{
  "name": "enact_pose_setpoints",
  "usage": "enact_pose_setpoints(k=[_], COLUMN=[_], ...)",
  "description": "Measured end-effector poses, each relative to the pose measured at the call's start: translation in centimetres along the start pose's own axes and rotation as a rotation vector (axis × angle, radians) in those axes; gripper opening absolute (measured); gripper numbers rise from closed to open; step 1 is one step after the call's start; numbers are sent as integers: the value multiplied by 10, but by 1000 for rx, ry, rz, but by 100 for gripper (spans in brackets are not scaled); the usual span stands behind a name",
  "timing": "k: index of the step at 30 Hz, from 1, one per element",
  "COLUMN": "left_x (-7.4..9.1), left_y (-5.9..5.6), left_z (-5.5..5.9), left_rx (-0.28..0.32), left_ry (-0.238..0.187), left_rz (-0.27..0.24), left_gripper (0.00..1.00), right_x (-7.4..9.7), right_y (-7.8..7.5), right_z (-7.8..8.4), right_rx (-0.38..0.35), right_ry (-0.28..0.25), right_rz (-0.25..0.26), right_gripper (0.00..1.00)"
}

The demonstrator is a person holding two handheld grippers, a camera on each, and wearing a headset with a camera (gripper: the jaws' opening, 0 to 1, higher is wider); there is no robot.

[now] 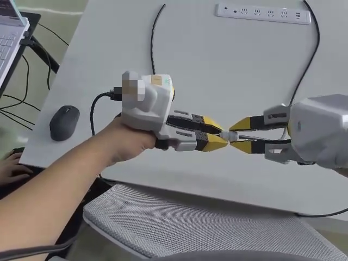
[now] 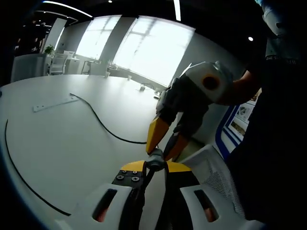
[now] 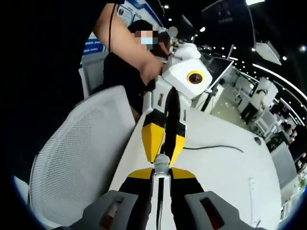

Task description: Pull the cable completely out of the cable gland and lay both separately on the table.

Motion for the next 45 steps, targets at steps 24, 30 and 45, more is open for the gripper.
enact_pose_setpoints(k=[24, 30, 45], left_x=[1, 2, -1], left_y=[-10, -9, -5], left_z=[-3, -6, -6], left_rx=[-210, -241, -272], left_ry=[62, 63, 74], left_rz=[-12, -12, -10], left_gripper=[15, 15, 15], right_x=[3, -3, -6], right_y=[-22, -20, -16], right_z=[28, 31, 29], right_rx=[-1260, -1392, -1414], right_ry=[-172, -229, -224], right_rz=[-504, -614, -691], right_gripper=[29, 28, 9])
Point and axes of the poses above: the centre of the closed fingertips' face, and the gripper's own axes: x roughly backward along the fingers, y roughly to its left, z roughly out of its underside, the point moved 6 cm from there along x, roughly backward along the fingers, and after that the axes turned 1 degree about z, right-handed, at the moved point
